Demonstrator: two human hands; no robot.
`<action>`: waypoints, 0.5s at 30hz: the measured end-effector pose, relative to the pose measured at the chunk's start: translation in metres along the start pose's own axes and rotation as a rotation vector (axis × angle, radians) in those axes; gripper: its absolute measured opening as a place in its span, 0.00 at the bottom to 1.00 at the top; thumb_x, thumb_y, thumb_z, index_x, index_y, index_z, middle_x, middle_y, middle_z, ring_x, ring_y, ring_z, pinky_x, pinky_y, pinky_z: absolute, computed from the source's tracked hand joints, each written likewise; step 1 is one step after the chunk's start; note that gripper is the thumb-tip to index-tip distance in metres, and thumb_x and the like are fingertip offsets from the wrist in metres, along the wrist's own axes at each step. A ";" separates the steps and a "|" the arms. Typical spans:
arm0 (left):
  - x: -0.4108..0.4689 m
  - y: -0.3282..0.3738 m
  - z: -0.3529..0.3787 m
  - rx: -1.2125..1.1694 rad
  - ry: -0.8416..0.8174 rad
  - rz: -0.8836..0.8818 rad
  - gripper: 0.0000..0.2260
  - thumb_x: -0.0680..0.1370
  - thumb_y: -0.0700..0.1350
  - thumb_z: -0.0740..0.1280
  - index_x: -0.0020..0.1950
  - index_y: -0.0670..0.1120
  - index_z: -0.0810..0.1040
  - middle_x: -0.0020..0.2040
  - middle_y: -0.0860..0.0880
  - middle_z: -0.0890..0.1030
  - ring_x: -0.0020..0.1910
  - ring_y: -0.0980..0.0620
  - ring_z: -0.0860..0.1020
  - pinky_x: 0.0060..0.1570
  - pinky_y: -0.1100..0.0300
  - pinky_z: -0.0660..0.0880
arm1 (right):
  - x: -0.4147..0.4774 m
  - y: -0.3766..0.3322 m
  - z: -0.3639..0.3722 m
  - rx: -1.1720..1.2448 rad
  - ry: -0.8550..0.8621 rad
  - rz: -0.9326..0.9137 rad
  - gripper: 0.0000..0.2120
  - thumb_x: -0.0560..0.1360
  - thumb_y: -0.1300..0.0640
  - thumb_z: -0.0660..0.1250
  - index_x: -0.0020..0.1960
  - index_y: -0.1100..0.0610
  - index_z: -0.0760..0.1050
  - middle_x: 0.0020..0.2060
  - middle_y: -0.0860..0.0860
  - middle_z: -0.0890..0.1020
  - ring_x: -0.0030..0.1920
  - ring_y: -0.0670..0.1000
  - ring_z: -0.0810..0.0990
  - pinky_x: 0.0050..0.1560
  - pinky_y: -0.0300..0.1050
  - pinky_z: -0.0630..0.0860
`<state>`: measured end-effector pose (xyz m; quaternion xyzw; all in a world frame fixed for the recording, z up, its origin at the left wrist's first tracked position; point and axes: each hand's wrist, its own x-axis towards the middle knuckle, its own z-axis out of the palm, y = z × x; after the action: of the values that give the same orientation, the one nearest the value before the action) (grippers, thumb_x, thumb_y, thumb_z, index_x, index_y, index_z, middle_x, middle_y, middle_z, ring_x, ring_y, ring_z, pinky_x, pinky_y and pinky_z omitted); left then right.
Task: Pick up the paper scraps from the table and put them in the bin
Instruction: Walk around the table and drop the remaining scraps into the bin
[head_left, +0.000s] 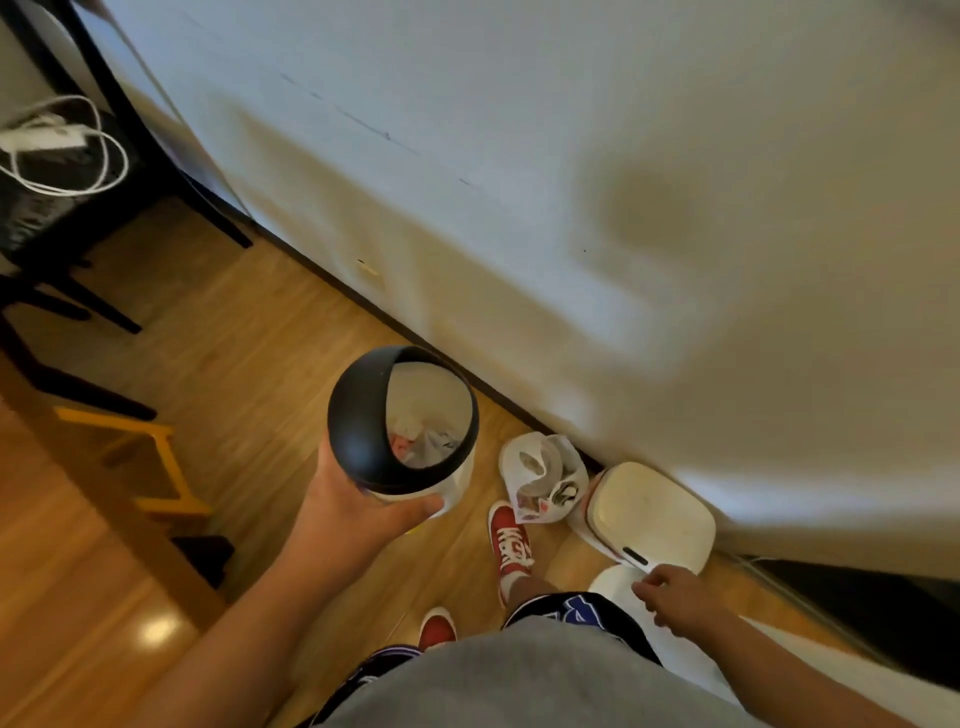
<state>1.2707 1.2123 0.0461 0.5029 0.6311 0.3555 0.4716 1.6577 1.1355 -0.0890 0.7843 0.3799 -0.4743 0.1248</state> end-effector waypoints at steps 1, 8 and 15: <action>0.013 0.004 0.004 0.001 0.014 0.002 0.56 0.57 0.60 0.83 0.80 0.45 0.64 0.65 0.62 0.76 0.62 0.77 0.76 0.52 0.80 0.76 | 0.011 -0.004 -0.012 -0.022 -0.018 0.016 0.11 0.76 0.54 0.67 0.38 0.59 0.73 0.36 0.56 0.79 0.35 0.52 0.76 0.37 0.44 0.69; 0.057 0.021 -0.007 -0.046 0.226 -0.118 0.58 0.54 0.61 0.82 0.80 0.49 0.63 0.62 0.69 0.79 0.60 0.73 0.78 0.56 0.73 0.78 | 0.079 -0.109 -0.084 -0.299 -0.071 -0.167 0.09 0.75 0.53 0.67 0.37 0.53 0.75 0.38 0.52 0.81 0.38 0.50 0.77 0.33 0.40 0.67; 0.048 -0.001 -0.069 -0.052 0.527 -0.319 0.55 0.57 0.50 0.83 0.81 0.49 0.63 0.62 0.60 0.78 0.59 0.65 0.77 0.63 0.58 0.75 | 0.105 -0.305 -0.078 -0.468 -0.149 -0.432 0.05 0.76 0.50 0.66 0.43 0.49 0.77 0.38 0.46 0.80 0.38 0.43 0.78 0.35 0.36 0.71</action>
<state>1.2019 1.2604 0.0550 0.2756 0.7935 0.4111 0.3541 1.5180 1.4367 -0.0869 0.5988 0.6259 -0.4458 0.2257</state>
